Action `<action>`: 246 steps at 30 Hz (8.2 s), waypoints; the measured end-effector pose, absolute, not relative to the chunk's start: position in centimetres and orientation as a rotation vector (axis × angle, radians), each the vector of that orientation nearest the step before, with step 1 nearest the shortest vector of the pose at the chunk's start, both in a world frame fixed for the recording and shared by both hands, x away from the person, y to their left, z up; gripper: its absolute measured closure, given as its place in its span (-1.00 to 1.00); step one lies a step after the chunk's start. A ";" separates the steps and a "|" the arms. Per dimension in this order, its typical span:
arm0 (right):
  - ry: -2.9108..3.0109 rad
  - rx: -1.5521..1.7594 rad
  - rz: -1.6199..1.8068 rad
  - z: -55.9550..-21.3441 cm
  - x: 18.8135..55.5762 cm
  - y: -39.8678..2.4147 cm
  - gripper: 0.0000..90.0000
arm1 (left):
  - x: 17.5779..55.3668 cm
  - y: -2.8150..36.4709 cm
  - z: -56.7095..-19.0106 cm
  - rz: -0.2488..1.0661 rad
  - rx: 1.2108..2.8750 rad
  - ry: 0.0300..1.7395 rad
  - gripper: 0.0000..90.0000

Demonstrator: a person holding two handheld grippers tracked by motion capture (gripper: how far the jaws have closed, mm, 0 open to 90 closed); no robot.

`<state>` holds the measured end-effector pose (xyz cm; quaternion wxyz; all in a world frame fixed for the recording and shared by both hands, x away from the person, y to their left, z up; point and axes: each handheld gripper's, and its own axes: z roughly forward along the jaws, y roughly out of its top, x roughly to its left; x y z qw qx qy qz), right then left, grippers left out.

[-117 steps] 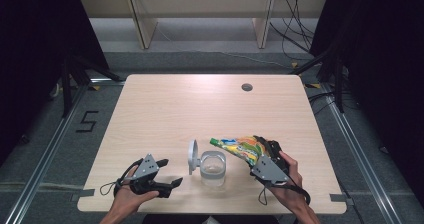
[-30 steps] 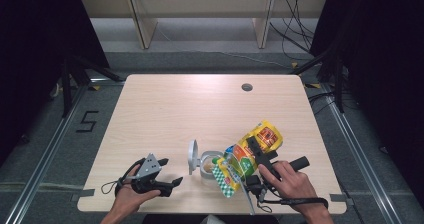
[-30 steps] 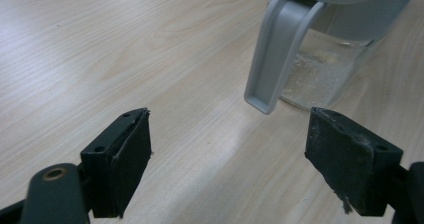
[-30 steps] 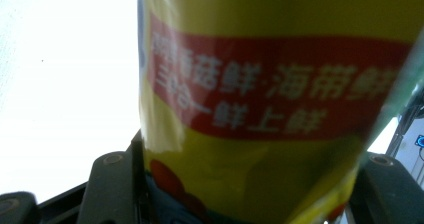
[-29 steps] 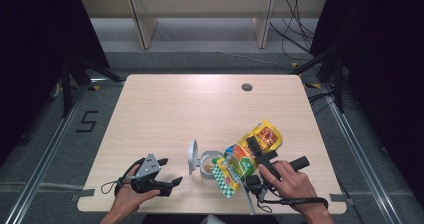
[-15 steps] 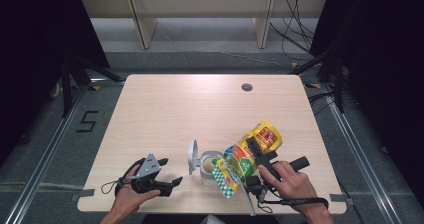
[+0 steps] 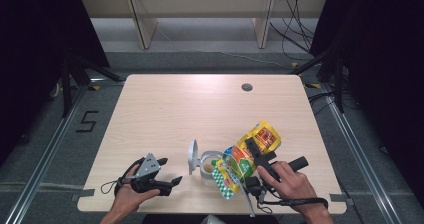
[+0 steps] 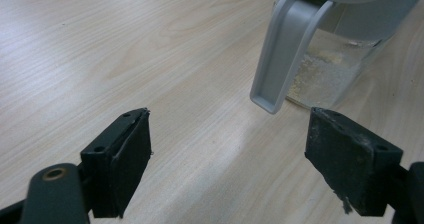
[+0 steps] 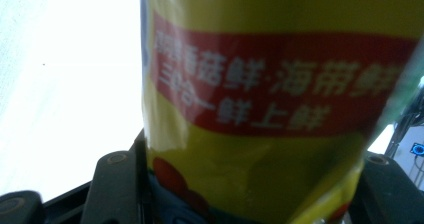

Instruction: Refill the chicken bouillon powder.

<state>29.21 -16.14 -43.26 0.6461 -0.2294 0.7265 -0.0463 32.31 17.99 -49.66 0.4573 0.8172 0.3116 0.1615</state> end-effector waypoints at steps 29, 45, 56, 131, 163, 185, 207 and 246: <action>1.642 -0.525 -0.101 -43.4 29.0 -16.2 -0.07 | 32.2 17.9 -49.6 0.404 2.021 0.764 -0.60; 1.629 -0.561 -0.117 -42.9 28.9 -16.4 -0.06 | 32.2 18.0 -49.6 0.409 2.015 0.776 -0.60; 1.627 -0.530 -0.125 -42.7 28.8 -17.0 -0.05 | 32.3 18.0 -49.7 0.400 2.012 0.775 -0.60; 1.604 -0.628 -0.128 -42.8 29.8 -15.9 0.01 | 32.2 17.8 -49.7 0.409 2.015 0.776 -0.60; 1.600 -0.618 -0.114 -42.8 29.5 -16.1 0.02 | 32.1 17.8 -49.7 0.394 2.013 0.794 -0.59; 1.618 -0.550 -0.099 -42.8 29.3 -16.6 0.02 | 32.2 18.0 -49.7 0.413 2.025 0.769 -0.59; 1.608 -0.575 -0.115 -41.7 28.4 -17.5 0.02 | 32.2 18.1 -49.6 0.419 2.019 0.771 -0.59; 1.597 -0.628 -0.129 -41.3 28.0 -17.5 0.02 | 32.1 17.9 -49.7 0.402 1.997 0.798 -0.59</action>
